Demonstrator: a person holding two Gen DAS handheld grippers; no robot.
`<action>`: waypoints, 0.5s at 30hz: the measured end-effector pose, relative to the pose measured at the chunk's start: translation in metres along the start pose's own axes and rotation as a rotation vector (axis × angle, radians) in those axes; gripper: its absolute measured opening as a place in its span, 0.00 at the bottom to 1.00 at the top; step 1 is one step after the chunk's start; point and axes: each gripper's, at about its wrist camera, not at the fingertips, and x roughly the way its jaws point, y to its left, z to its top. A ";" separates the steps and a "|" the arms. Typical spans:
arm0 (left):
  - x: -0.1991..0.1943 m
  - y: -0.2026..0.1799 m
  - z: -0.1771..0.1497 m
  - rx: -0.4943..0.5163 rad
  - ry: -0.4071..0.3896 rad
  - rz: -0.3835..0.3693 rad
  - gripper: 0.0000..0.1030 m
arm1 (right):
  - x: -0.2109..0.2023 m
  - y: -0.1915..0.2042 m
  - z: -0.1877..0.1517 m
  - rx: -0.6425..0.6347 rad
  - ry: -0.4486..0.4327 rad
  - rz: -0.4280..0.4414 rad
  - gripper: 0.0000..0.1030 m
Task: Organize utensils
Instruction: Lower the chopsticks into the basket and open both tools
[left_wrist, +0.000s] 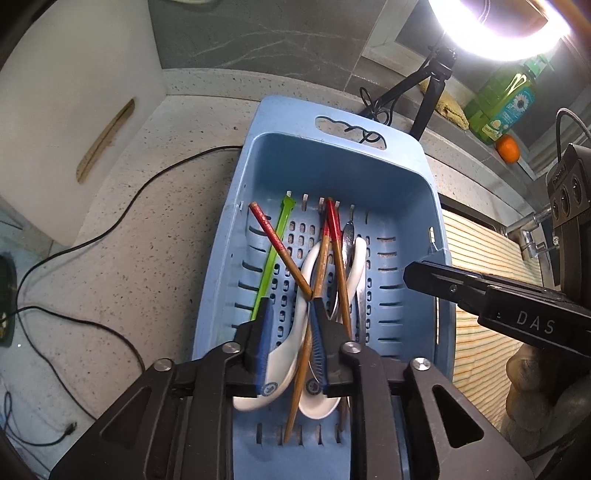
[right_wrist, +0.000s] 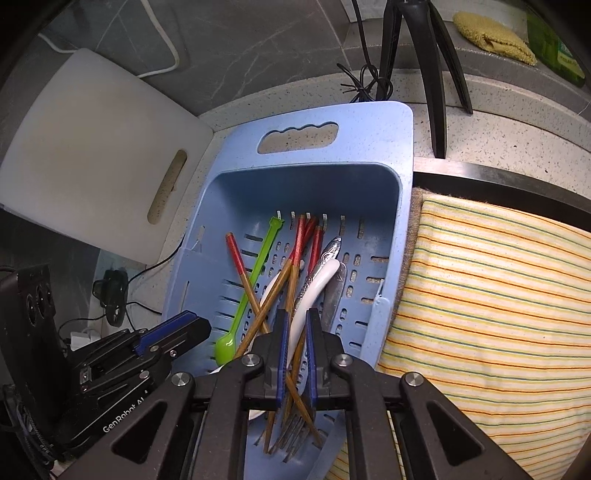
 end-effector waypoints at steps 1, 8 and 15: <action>-0.002 -0.002 -0.001 -0.001 -0.004 0.012 0.29 | -0.003 0.000 -0.001 -0.001 -0.002 0.001 0.17; -0.019 -0.021 -0.011 -0.011 -0.036 0.063 0.42 | -0.026 0.002 -0.011 -0.056 -0.022 0.013 0.29; -0.048 -0.048 -0.027 -0.006 -0.114 0.126 0.50 | -0.057 -0.004 -0.019 -0.094 -0.064 0.036 0.37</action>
